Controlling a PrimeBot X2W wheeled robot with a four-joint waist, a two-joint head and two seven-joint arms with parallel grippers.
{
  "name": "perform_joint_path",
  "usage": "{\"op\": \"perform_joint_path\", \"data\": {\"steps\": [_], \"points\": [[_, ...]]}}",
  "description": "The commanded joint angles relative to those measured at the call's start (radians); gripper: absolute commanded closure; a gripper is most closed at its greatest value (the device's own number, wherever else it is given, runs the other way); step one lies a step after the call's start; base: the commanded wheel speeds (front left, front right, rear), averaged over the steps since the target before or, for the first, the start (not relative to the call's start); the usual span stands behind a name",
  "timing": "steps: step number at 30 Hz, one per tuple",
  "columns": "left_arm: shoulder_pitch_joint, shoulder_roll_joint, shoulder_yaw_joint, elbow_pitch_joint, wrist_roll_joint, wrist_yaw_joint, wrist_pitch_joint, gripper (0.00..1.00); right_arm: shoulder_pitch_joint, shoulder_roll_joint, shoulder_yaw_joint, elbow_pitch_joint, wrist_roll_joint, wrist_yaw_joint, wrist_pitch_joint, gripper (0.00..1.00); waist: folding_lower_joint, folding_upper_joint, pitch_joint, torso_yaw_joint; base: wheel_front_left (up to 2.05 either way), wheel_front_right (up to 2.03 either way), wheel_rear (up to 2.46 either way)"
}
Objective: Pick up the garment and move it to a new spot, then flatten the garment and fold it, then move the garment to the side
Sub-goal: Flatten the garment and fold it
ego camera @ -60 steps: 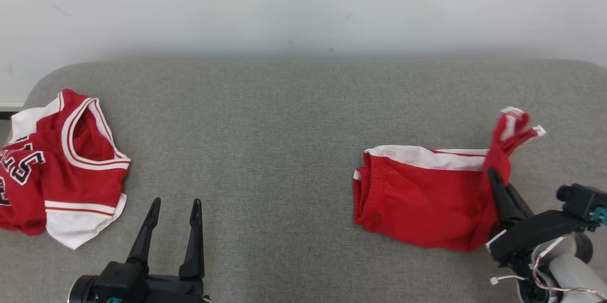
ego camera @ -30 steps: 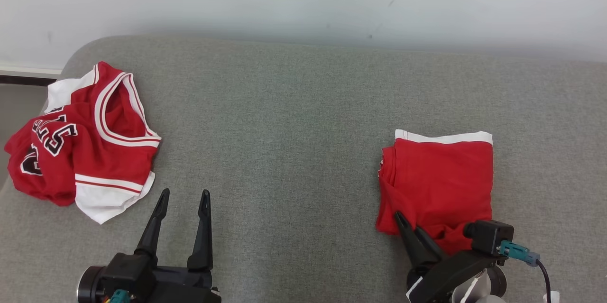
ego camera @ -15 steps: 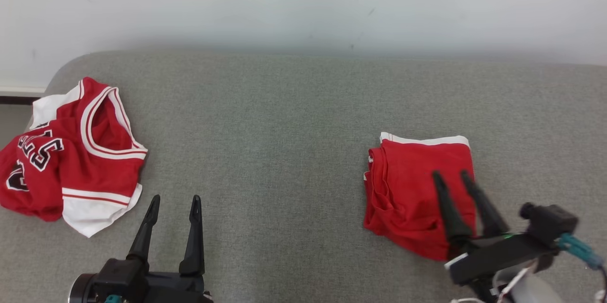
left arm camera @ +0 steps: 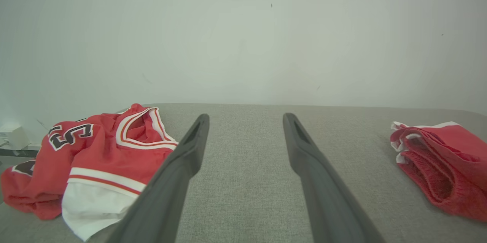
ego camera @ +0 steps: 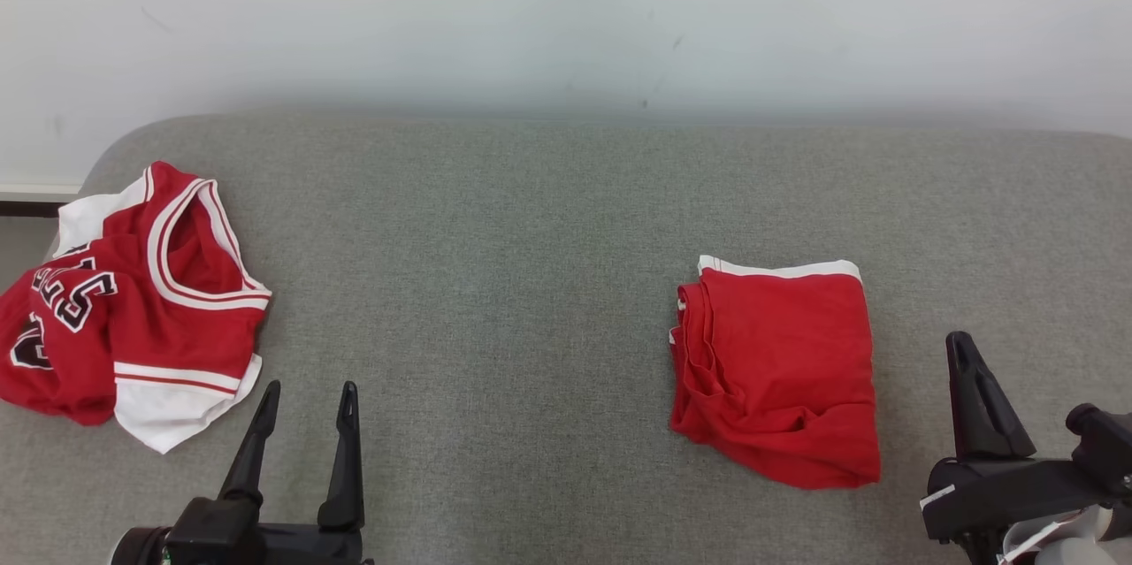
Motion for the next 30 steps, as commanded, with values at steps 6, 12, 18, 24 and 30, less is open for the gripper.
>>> {"op": "perform_joint_path", "data": {"steps": [6, 12, 18, 24, 30], "points": [[-0.004, 0.002, 0.005, -0.004, 0.013, -0.006, -0.003, 0.00, -0.078, -0.017, 0.025, 0.099, -0.076, -0.002, -0.006, 1.00, 0.0000, -0.0001, 0.021, 0.016, 0.00, 0.00, 0.00], [-0.025, 0.000, -0.004, 0.002, 0.016, -0.006, -0.003, 0.00, -0.174, -0.013, 0.076, 0.248, -0.113, -0.002, -0.008, 1.00, 0.0000, -0.0001, 0.045, 0.041, 0.00, 0.00, 0.00], [-0.043, -0.003, -0.012, 0.006, 0.017, -0.006, -0.003, 0.00, -0.252, 0.014, 0.140, 0.421, -0.143, -0.002, -0.010, 1.00, 0.0000, -0.0001, 0.067, 0.068, 0.00, 0.00, 0.00], [-0.056, -0.005, -0.011, 0.010, 0.018, -0.007, -0.003, 0.00, -0.286, 0.072, 0.206, 0.465, -0.149, -0.002, -0.011, 1.00, 0.0000, -0.0001, 0.081, 0.089, 0.00, 0.00, 0.00], [-0.050, -0.006, -0.009, 0.006, 0.019, -0.004, -0.003, 0.00, -0.262, 0.139, 0.259, 0.425, -0.154, -0.002, -0.010, 1.00, 0.0000, -0.0001, 0.082, 0.099, 0.00, 0.00, 0.00]]}}
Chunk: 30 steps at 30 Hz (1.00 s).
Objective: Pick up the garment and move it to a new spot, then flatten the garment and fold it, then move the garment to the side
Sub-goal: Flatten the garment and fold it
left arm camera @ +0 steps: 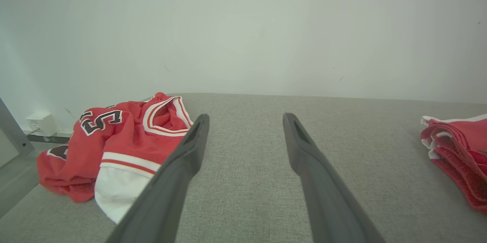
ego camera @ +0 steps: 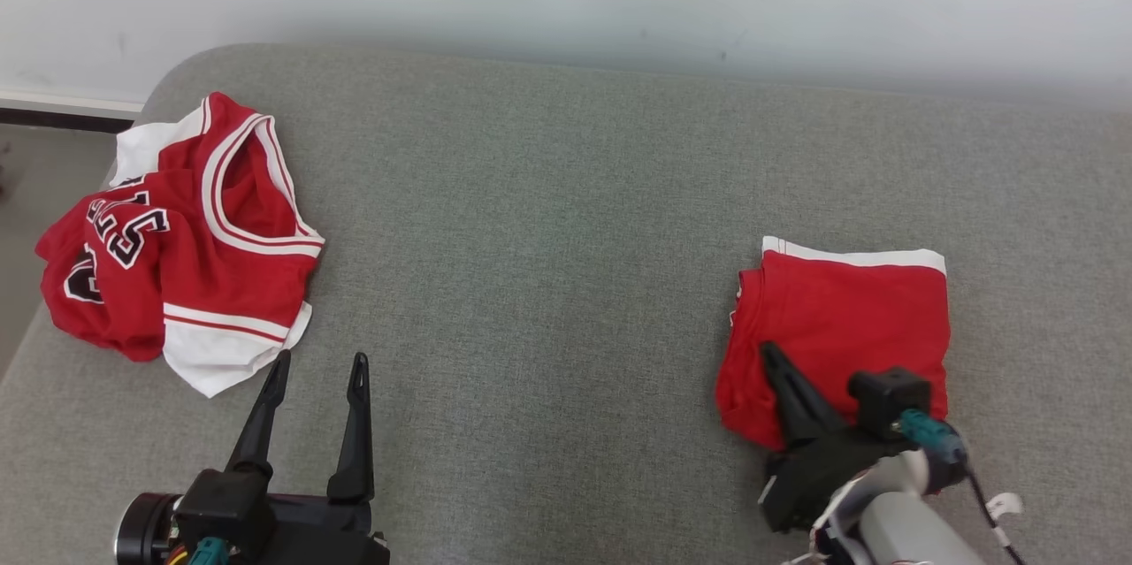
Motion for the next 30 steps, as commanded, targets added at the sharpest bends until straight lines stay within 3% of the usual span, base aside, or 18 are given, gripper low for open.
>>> {"op": "perform_joint_path", "data": {"steps": [1, 12, 30], "points": [[0.001, -0.002, 0.001, -0.001, 0.006, 0.005, -0.003, 0.00, 0.016, 0.018, 0.012, -0.015, -0.001, -0.002, -0.001, 1.00, -0.0001, -0.0001, 0.000, 0.002, 0.00, 0.00, 0.00], [0.013, -0.003, 0.002, 0.001, 0.005, 0.008, -0.003, 0.00, 0.053, 0.069, 0.056, -0.117, 0.009, -0.002, -0.001, 1.00, -0.0001, -0.0001, -0.014, -0.017, 0.00, 0.00, 0.00], [0.042, -0.003, 0.034, -0.001, 0.017, 0.012, -0.003, 0.00, 0.190, -0.045, -0.171, -0.383, -0.063, -0.002, -0.001, 1.00, -0.0001, -0.0001, -0.077, -0.158, 0.00, 0.00, 0.00]]}}
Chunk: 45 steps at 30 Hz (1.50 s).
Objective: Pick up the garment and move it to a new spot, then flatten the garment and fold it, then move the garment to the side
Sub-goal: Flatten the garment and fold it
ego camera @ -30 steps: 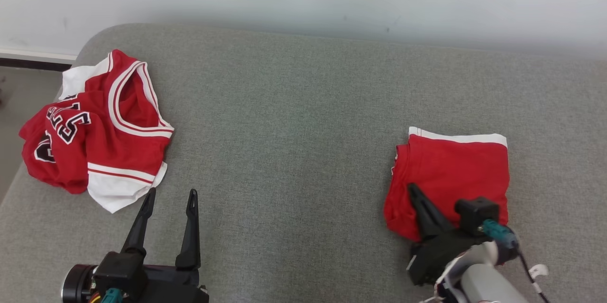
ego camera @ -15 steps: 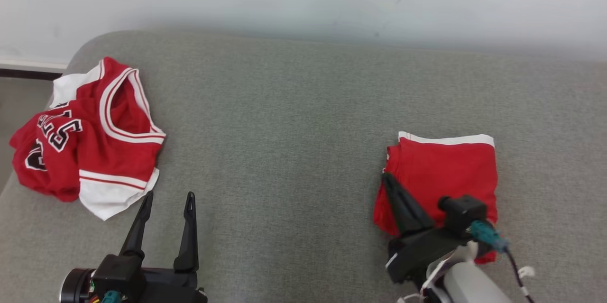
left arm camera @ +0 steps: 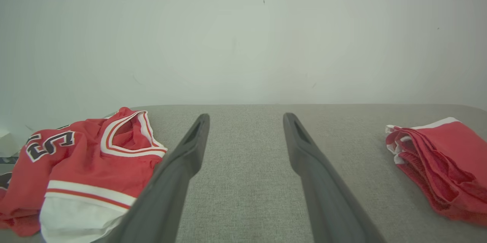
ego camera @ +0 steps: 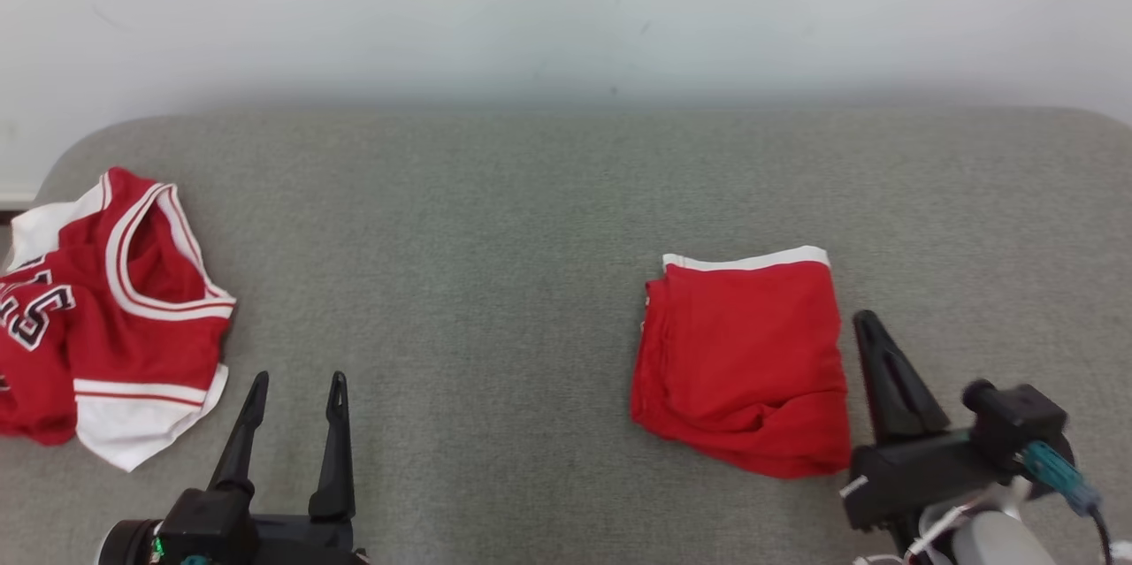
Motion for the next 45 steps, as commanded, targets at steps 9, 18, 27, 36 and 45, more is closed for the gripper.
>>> {"op": "perform_joint_path", "data": {"steps": [9, 18, 27, 36, 45], "points": [[0.055, 0.006, 0.038, -0.009, 0.013, 0.005, -0.003, 0.00, 0.141, -0.013, -0.089, -0.096, -0.044, -0.002, -0.001, 1.00, 0.0000, 0.0000, -0.055, -0.069, 0.00, 0.00, 0.00], [0.100, 0.010, 0.067, -0.014, 0.019, 0.007, -0.003, 0.00, 0.238, 0.033, -0.130, -0.177, -0.080, -0.002, -0.001, 0.00, 0.0000, 0.0000, -0.082, -0.087, 0.00, 0.00, 0.00], [0.125, 0.010, 0.082, -0.028, 0.028, 0.018, -0.003, 0.00, 0.286, 0.051, -0.154, -0.207, -0.079, -0.002, -0.001, 0.00, 0.0000, 0.0000, -0.090, -0.082, 0.00, 0.00, 0.00], [0.130, 0.015, 0.080, -0.024, 0.028, 0.016, -0.003, 0.00, 0.297, 0.056, -0.159, -0.191, -0.069, -0.002, -0.001, 0.00, 0.0000, 0.0000, -0.090, -0.073, 0.00, 0.00, 0.00], [0.134, 0.018, 0.070, -0.015, 0.021, 0.011, -0.003, 0.00, 0.300, 0.066, -0.147, -0.182, -0.073, -0.002, -0.001, 0.00, 0.0000, 0.0000, -0.089, -0.065, 0.00, 0.00, 0.00]]}}
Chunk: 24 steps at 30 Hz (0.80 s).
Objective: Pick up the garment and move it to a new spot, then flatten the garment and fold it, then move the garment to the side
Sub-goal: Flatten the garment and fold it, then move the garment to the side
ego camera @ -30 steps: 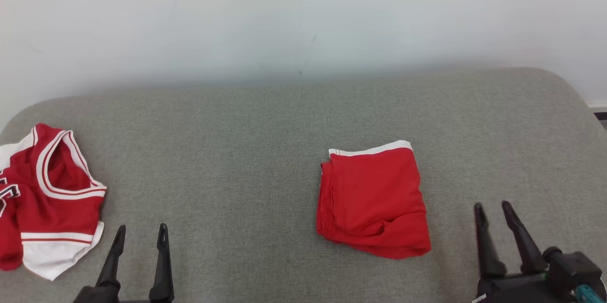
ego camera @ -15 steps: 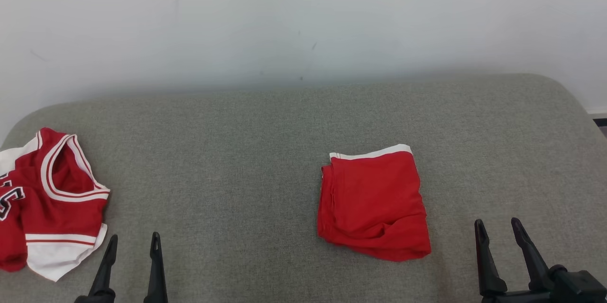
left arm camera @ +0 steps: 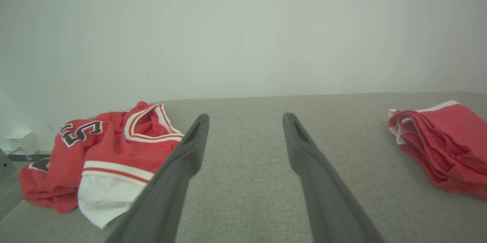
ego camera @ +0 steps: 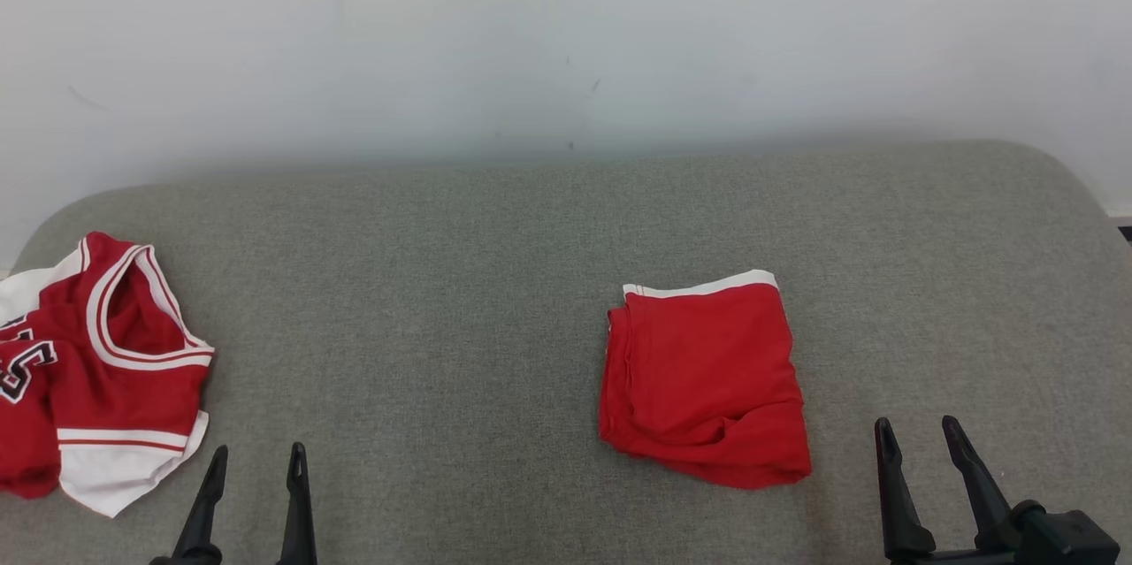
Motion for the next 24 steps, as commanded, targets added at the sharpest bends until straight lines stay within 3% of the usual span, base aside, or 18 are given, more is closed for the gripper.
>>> {"op": "perform_joint_path", "data": {"steps": [1, 24], "points": [[0.010, 0.003, -0.002, 0.002, -0.006, 0.001, -0.003, 0.00, 0.009, 0.002, 0.002, 0.002, 0.003, -0.002, -0.001, 0.00, 0.0000, 0.0000, 0.000, 0.001, 0.00, 0.00, 0.00], [-0.001, 0.002, -0.011, 0.013, -0.012, 0.001, -0.003, 0.00, -0.021, -0.007, 0.015, 0.030, 0.008, -0.002, -0.001, 0.00, 0.0000, 0.0000, 0.002, 0.008, 0.00, 0.00, 0.00]]}}
